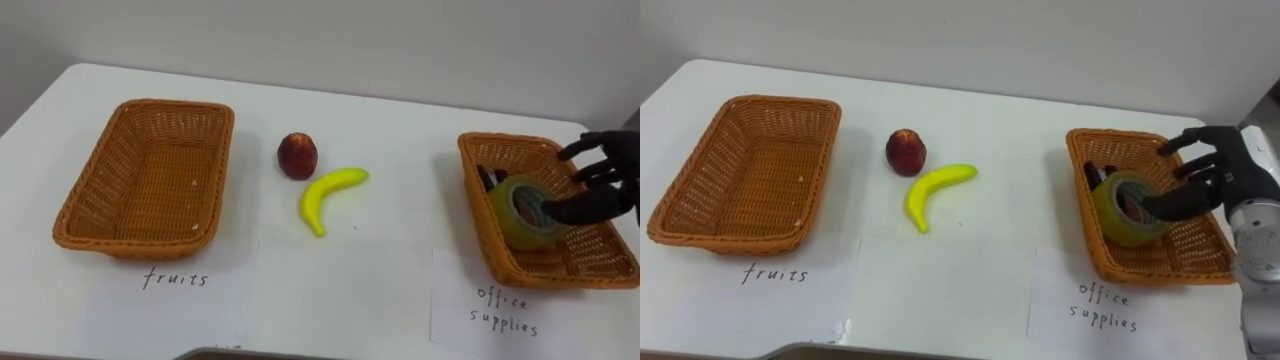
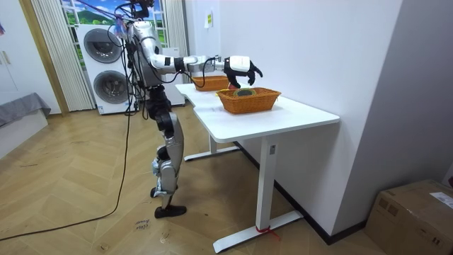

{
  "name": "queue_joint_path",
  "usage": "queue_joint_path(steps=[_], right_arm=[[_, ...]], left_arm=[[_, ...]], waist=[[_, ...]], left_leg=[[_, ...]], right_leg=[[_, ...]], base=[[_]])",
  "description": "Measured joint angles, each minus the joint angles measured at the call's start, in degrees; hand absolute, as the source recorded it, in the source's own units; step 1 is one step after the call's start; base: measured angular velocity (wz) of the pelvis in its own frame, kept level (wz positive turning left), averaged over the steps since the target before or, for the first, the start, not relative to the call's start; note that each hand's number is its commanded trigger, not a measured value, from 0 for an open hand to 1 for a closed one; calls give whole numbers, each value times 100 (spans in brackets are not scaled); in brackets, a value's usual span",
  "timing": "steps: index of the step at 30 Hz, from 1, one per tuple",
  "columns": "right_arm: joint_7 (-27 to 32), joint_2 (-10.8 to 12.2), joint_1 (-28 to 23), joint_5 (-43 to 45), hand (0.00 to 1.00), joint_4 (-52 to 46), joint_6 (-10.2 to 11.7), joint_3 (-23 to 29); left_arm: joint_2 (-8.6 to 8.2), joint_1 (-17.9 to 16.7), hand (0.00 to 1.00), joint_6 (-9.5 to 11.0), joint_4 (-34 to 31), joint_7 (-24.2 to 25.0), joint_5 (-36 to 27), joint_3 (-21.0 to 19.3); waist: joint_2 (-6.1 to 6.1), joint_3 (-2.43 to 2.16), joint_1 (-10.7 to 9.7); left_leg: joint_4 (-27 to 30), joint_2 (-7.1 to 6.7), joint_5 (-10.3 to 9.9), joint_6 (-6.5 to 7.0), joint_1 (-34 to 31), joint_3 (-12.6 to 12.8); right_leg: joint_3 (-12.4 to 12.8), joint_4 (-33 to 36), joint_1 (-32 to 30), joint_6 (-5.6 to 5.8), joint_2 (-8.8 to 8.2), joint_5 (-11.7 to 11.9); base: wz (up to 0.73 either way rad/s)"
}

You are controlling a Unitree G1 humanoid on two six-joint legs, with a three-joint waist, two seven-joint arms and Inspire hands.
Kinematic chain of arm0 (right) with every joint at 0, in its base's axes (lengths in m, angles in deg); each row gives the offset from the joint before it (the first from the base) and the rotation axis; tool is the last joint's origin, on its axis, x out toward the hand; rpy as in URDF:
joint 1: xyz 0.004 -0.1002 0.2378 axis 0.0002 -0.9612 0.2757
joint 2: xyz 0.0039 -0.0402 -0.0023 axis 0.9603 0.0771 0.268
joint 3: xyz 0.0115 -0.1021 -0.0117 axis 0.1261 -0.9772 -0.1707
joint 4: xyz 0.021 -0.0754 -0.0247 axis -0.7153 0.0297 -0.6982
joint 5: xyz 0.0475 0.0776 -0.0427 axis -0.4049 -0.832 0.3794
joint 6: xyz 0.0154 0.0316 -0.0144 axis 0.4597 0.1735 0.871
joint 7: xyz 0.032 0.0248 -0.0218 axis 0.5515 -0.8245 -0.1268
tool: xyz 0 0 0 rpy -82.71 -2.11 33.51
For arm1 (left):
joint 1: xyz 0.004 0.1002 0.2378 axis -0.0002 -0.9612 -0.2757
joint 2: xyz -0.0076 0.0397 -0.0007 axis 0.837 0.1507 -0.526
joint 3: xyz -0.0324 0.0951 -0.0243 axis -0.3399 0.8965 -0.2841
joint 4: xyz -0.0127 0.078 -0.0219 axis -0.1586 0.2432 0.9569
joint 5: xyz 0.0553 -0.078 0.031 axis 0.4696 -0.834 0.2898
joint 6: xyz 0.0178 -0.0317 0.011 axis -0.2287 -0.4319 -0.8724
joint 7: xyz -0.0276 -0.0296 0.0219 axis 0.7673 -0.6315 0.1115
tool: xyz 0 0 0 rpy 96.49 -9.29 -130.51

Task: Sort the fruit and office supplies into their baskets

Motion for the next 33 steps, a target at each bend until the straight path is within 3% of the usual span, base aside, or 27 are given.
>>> queue_joint_path(steps=[33], right_arm=[[-43,-1,86,-17,0,-2,0,-2]], left_arm=[[1,120,0,2,11,-4,-9,0]], waist=[[8,-9,3]], left_leg=[[-49,0,2,-2,76,104]], right_leg=[[113,28,-22,-2,5,1]], base=[[-1]])
